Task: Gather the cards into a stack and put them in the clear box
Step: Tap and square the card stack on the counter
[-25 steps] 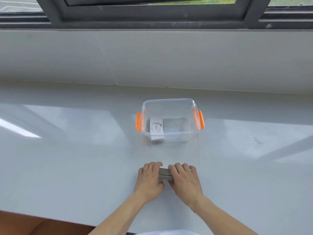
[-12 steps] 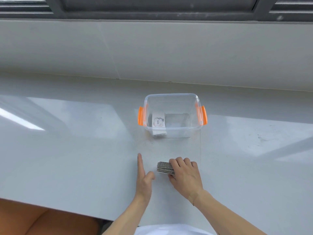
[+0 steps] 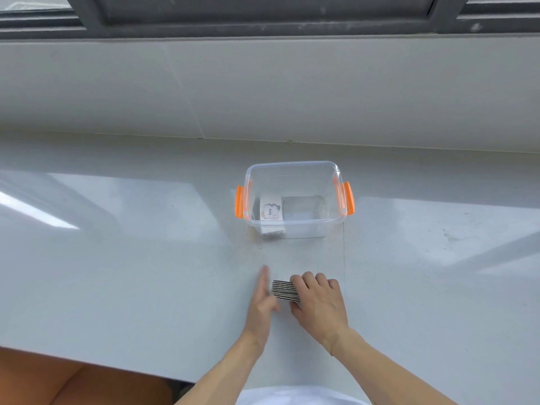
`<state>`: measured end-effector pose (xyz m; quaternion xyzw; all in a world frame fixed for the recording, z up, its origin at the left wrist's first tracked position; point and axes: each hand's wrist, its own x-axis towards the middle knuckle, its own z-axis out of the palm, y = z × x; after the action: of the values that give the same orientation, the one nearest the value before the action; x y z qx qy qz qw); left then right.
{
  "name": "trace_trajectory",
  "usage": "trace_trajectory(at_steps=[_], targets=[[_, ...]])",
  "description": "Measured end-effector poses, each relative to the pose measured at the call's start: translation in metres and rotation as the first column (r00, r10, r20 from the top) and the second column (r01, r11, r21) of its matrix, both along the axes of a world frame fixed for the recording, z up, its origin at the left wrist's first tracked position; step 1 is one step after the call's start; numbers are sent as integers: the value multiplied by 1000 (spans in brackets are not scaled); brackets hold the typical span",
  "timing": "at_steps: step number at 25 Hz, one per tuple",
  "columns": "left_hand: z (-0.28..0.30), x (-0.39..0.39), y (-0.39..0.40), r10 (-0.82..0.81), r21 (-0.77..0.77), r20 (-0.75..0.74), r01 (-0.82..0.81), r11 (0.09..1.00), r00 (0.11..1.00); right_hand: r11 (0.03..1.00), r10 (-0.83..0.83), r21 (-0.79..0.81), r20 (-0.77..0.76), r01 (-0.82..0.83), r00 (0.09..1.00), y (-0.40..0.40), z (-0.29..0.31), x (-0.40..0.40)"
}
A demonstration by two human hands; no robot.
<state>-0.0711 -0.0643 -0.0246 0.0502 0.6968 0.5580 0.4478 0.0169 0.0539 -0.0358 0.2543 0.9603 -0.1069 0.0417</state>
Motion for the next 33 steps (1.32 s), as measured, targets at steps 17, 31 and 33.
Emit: trace_trajectory(at_steps=[17, 31, 33], targets=[[10, 10, 19, -258, -55, -174, 253, 966, 950, 1000, -25, -16, -34, 25, 999, 2, 1, 3], [-1, 8, 25, -776, -734, -629, 293, 613, 47, 958, -57, -287, -137, 15, 989, 21, -1, 15], [0, 8, 24, -767, -735, -641, 273, 621, 18, 874, -227, -469, -165, 126, 960, 25, -2, 36]])
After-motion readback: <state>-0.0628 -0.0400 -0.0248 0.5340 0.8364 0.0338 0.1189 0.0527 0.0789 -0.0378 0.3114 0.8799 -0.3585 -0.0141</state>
